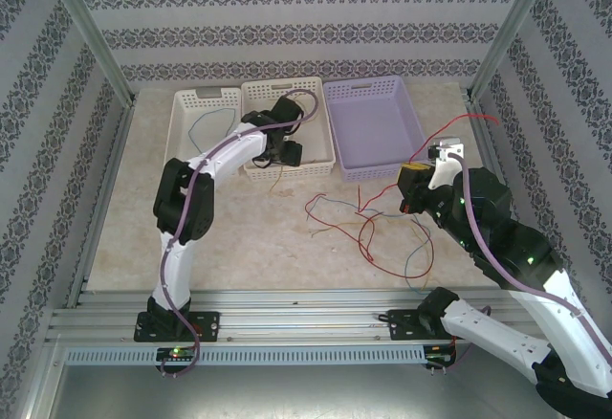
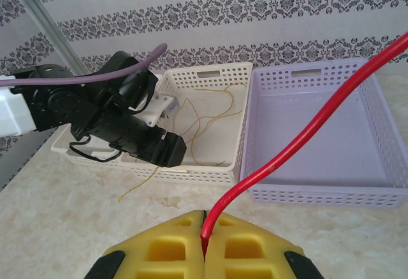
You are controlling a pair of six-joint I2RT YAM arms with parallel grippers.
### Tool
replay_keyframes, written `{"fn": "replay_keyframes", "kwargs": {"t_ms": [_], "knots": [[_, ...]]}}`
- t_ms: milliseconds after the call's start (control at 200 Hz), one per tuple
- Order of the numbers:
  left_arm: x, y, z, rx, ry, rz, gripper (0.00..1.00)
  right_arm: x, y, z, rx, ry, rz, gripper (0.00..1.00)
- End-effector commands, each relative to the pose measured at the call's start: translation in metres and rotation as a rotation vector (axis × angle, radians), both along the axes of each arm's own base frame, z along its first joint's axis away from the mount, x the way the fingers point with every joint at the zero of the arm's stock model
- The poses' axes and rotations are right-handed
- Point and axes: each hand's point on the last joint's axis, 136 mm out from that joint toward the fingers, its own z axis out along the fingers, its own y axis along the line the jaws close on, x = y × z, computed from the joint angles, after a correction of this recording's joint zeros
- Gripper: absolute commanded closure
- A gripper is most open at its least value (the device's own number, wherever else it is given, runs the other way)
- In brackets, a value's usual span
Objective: Untangle the cables
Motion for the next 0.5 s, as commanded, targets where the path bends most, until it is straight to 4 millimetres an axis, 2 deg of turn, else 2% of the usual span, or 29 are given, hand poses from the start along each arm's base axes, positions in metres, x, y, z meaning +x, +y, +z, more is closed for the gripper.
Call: {"fn": "replay_keyframes", "kwargs": {"t_ms": [0, 155, 280, 345, 435, 500], "knots": [[0.002, 0.009, -0.006, 0.06, 0.025, 0.001, 0.32, 0.0, 0.0, 0.001, 0.018, -0.006, 0.0, 1.0], [0.012, 0.009, -0.013, 0.092, 0.029, 0.0, 0.44, 0.001, 0.0, 0.001, 0.015, -0.008, 0.003, 1.0], [0.019, 0.009, -0.02, 0.113, 0.041, 0.0, 0.68, 0.0, -0.001, 0.0, 0.009, -0.012, -0.002, 1.0], [0.021, 0.007, -0.021, 0.111, 0.043, -0.003, 0.77, 0.0, -0.002, 0.0, 0.004, -0.016, -0.004, 1.0], [0.024, 0.007, -0.022, 0.115, 0.042, -0.001, 0.85, 0.0, -0.004, 0.001, 0.001, -0.022, -0.006, 1.0], [0.029, 0.009, -0.018, 0.125, 0.033, 0.005, 0.96, 0.0, -0.004, 0.0, -0.002, -0.022, -0.008, 1.0]]}}
